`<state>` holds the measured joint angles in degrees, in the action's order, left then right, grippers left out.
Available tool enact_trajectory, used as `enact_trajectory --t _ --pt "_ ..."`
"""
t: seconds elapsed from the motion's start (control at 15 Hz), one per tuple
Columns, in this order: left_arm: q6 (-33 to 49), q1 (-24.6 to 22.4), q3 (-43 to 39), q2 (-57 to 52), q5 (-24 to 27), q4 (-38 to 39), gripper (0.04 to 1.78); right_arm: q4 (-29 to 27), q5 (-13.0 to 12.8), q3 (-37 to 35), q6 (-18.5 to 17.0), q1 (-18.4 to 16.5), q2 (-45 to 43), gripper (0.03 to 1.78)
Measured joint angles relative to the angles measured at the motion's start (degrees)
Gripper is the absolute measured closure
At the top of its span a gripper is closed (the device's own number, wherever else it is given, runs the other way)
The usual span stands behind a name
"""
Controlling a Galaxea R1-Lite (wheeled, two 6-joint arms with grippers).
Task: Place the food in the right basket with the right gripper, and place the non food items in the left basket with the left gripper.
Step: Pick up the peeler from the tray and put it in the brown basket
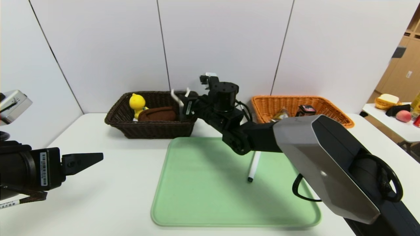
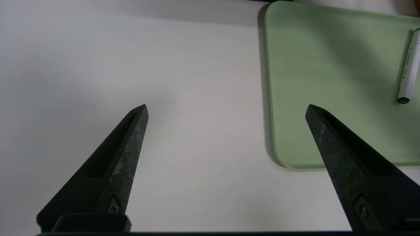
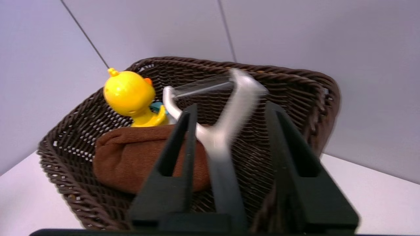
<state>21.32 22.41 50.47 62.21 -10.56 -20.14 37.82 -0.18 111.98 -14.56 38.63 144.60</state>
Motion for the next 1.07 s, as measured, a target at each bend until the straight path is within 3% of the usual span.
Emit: enact_trajectory --t 0.33,0.6,0.8,0.93,1.07 --pt "-0.4 0.0 0.9 0.4 -0.2 0.4 0.13 -0.2 -0.8 0.0 0.1 -0.2 -1.2 0.61" --pt "-0.8 0.1 11.8 4.7 -0.1 0.7 0.13 -4.5 -3.6 -0.2 0.6 -0.4 -8.9 0.40" --pt "-2.0 2.9 24.3 11.9 0.0 -2.8 0.13 -17.6 -5.1 -0.6 0.9 -2.1 -19.1 0.31" --pt "-2.4 6.3 30.8 17.7 0.0 -5.1 0.13 -31.4 -4.8 -0.6 1.9 -5.3 -26.8 0.26" --pt "-2.4 9.9 37.1 24.4 0.0 -5.9 0.13 -46.6 -4.4 -0.6 4.9 -11.0 -34.0 0.22"
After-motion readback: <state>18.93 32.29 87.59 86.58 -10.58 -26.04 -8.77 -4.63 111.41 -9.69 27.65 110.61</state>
